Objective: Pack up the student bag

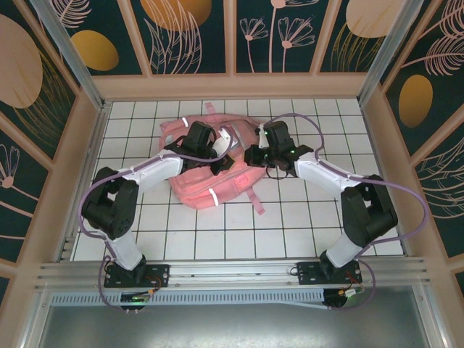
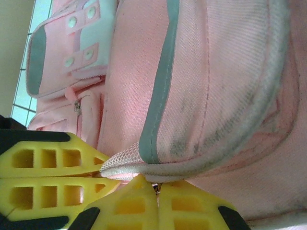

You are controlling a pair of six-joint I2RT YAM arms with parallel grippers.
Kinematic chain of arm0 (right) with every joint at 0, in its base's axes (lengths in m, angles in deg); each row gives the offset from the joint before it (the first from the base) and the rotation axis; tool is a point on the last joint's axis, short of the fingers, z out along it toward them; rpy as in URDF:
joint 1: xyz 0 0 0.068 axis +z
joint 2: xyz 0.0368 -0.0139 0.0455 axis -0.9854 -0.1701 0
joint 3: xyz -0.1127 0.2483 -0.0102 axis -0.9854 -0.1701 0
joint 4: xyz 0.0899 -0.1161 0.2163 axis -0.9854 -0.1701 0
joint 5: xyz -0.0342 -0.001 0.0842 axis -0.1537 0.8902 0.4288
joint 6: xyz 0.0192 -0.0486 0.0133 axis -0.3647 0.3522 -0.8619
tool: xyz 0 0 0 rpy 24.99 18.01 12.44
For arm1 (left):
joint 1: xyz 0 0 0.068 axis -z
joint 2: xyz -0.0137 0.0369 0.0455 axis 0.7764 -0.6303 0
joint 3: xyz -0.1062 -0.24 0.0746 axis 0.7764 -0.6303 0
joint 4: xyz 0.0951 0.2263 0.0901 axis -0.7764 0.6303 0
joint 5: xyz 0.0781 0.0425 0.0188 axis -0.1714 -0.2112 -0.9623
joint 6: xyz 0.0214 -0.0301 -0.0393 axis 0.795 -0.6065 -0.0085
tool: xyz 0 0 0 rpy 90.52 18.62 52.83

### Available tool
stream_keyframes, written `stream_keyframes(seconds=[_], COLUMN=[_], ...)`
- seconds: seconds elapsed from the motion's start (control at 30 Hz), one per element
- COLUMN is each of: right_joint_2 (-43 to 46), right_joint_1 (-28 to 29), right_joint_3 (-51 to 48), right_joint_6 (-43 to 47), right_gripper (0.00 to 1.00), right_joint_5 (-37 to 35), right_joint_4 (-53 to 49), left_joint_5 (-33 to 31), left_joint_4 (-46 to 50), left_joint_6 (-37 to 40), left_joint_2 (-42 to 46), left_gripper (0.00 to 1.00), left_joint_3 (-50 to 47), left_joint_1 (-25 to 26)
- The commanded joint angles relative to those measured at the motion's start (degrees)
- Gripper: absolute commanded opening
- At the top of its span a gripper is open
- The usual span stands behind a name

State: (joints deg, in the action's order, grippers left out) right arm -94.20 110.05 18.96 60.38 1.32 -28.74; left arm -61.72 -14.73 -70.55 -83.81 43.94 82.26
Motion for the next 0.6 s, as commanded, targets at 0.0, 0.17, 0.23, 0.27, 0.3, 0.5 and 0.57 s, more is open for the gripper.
stream_keyframes(seconds=[0.0,0.17,0.23,0.27,0.3,0.5,0.57], right_joint_2=[2.06,2.17,2.18,2.18,2.12,2.95,3.09], right_joint_1=[-5.9,-8.15,-8.36,-8.31,-8.39,-9.3,-9.19], right_joint_3=[-0.97,0.21,0.22,0.1,0.09,-1.99,-2.56], right_joint_6=[3.83,10.05,13.08,14.08,15.42,18.45,18.43], right_gripper=[0.0,0.0,0.0,0.0,0.0,0.0,0.0], right_joint_5=[-5.87,-6.4,-9.47,-11.45,-13.62,-18.97,-16.13], right_joint_4=[-3.03,-7.59,-9.47,-10.2,-11.11,-12.03,-11.67], left_joint_5=[-1.61,-5.8,-6.53,-7.43,-8.68,-11.61,-8.77], left_joint_4=[5.96,5.65,6.25,6.97,7.82,11.77,10.23], left_joint_6=[8.3,15.82,18.88,20.3,21.97,32.65,34.71], left_joint_2=[5.79,9.77,10.95,11.3,11.41,12.57,14.17], left_gripper=[0.0,0.0,0.0,0.0,0.0,0.0,0.0], left_joint_3=[-3.25,-7.14,-8.39,-8.69,-9.0,-11.45,-14.29], left_joint_1=[-0.61,-1.13,-1.87,-2.1,-2.32,-4.26,-5.25])
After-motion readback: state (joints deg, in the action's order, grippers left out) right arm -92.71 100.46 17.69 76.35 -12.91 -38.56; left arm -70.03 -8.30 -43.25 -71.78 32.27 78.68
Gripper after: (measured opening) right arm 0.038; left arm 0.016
